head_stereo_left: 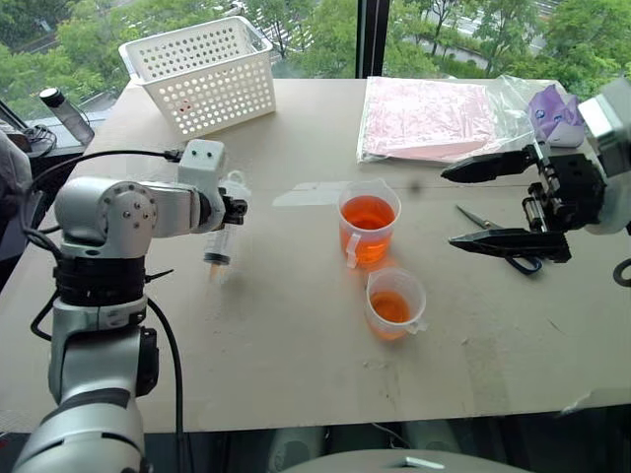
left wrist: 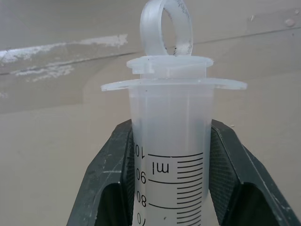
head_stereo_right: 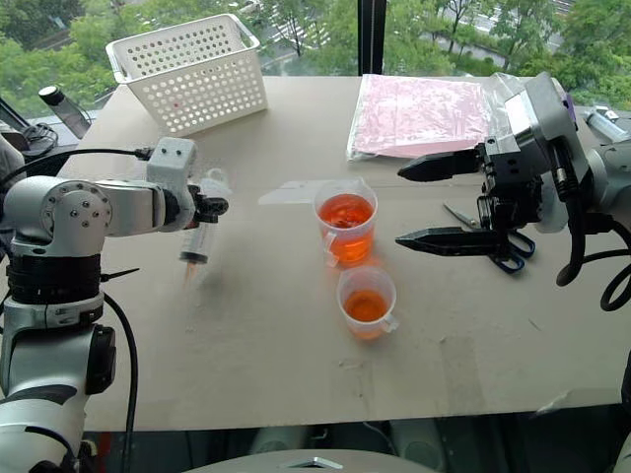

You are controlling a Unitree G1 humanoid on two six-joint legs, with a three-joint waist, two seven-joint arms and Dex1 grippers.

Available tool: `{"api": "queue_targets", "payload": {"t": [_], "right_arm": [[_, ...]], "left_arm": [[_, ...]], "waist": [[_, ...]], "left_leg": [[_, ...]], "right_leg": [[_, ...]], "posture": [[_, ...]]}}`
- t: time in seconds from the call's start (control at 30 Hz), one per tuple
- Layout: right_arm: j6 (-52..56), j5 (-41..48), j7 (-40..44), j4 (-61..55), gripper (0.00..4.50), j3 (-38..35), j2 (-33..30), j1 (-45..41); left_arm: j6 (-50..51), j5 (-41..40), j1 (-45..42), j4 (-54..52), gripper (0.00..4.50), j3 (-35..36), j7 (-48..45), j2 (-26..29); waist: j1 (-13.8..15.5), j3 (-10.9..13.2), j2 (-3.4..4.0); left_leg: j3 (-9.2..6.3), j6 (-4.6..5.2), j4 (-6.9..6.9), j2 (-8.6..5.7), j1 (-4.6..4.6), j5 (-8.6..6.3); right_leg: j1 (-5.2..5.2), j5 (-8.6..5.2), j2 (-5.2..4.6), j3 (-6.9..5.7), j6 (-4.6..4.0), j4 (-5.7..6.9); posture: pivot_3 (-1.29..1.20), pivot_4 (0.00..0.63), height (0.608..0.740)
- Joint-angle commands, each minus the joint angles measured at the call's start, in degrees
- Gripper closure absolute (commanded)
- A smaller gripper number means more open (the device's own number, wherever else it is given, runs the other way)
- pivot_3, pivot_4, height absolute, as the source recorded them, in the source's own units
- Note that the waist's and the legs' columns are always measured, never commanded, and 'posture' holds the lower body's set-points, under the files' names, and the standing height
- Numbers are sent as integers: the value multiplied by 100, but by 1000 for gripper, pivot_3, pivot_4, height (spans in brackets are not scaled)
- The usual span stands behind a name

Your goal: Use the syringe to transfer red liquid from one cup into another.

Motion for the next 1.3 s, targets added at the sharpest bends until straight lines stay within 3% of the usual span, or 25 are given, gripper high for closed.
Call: {"api": "queue_targets", "payload": {"t": [0.03, 0.13, 0.37, 0.53, 0.73, 1.03, 1.3], "right_arm": [[-104, 55, -26, 69, 0, -104, 13, -244], [-192, -26, -83, 281, 0, -19, 204, -423], [-305, -131, -725, 918, 0, -151, 852, -674], [-431, 17, -1680, 1074, 0, -469, 1665, -690], [-526, -445, -2613, 1182, 0, -344, 2047, -994], [-481, -279, -2972, 1129, 0, -425, 2380, -1240], [-254, -200, -2919, 1218, 0, -43, 2666, -1529]], "left_arm": [[-1099, -92, -286, -762, 3090, 679, -946, 121], [-1680, -310, -393, -925, 3090, 1057, -1485, -170], [-3457, -259, -318, -994, 3090, 943, -2683, -1236], [-4239, 25, 83, -1074, 3090, 290, -3558, -1853], [-5118, 523, 302, -696, 3090, -320, -4053, -2604], [-5911, 991, 498, -141, 3090, -591, -4765, -2898], [-6490, 1374, 633, 277, 3090, -835, -5059, -3303]], "waist": [[6, 0, 0], [31, 0, 0], [41, -1, -1], [15, -1, 0], [24, -1, 0], [0, -1, 1], [-3, -1, 2]], "left_leg": [[0, 0, 0, 0, -3, 0], [0, 0, 0, 0, -2, 0], [-2, 1, 14, 0, 7, 0], [0, 2, 16, 0, 4, 0], [0, 2, 17, 0, 3, 0], [0, 3, 16, 2, 3, 0], [-1, 4, 16, 1, 3, -1]], "right_leg": [[-3, 0, 0, -1, 0, -1], [-1, 0, -1, -1, 0, -2], [14, 0, 0, -7, 0, 4], [14, 0, 2, -7, 1, 4], [13, 1, 4, -7, 1, 7], [12, 0, 8, -5, 1, 6], [12, 1, 8, -6, 1, 8]], "posture": [[0, 150, 740], [0, 150, 740], [0, 150, 740], [0, 150, 740], [0, 150, 740], [0, 150, 740], [0, 150, 740]]}}
